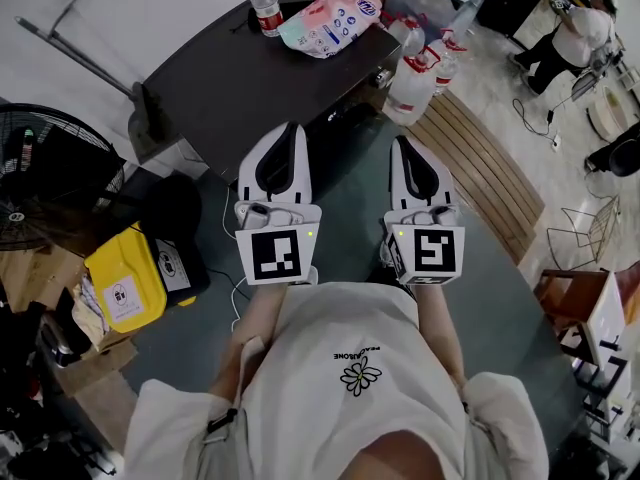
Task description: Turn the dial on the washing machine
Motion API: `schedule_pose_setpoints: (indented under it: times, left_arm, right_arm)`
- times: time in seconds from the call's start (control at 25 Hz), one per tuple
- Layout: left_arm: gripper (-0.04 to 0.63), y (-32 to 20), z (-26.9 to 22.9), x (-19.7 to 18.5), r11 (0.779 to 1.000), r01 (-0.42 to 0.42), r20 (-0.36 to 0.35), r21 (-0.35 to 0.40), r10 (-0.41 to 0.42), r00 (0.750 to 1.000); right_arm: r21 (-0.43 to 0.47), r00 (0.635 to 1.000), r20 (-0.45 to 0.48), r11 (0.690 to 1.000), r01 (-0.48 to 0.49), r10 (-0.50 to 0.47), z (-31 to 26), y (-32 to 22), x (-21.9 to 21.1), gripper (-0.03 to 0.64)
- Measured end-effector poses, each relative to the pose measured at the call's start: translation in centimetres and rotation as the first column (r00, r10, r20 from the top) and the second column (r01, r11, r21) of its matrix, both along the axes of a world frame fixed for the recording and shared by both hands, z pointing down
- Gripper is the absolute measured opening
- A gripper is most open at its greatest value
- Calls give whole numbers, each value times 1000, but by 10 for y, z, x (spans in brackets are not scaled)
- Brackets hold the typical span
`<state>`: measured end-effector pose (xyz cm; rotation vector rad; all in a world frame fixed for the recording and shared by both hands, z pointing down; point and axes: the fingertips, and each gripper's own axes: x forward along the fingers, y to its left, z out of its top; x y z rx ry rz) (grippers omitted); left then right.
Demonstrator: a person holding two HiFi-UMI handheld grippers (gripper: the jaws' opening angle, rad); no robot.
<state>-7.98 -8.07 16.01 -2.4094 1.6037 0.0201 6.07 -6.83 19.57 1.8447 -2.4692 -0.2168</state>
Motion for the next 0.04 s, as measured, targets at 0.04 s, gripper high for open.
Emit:
schedule_pose_setpoints:
  times: [0.04]
  left_arm:
    - [-2, 0, 0, 0, 1000, 1, -2, -1, -1, 1000]
  right_arm:
    - [-3, 1000, -1, 1000, -1, 1, 1, 0, 0, 5]
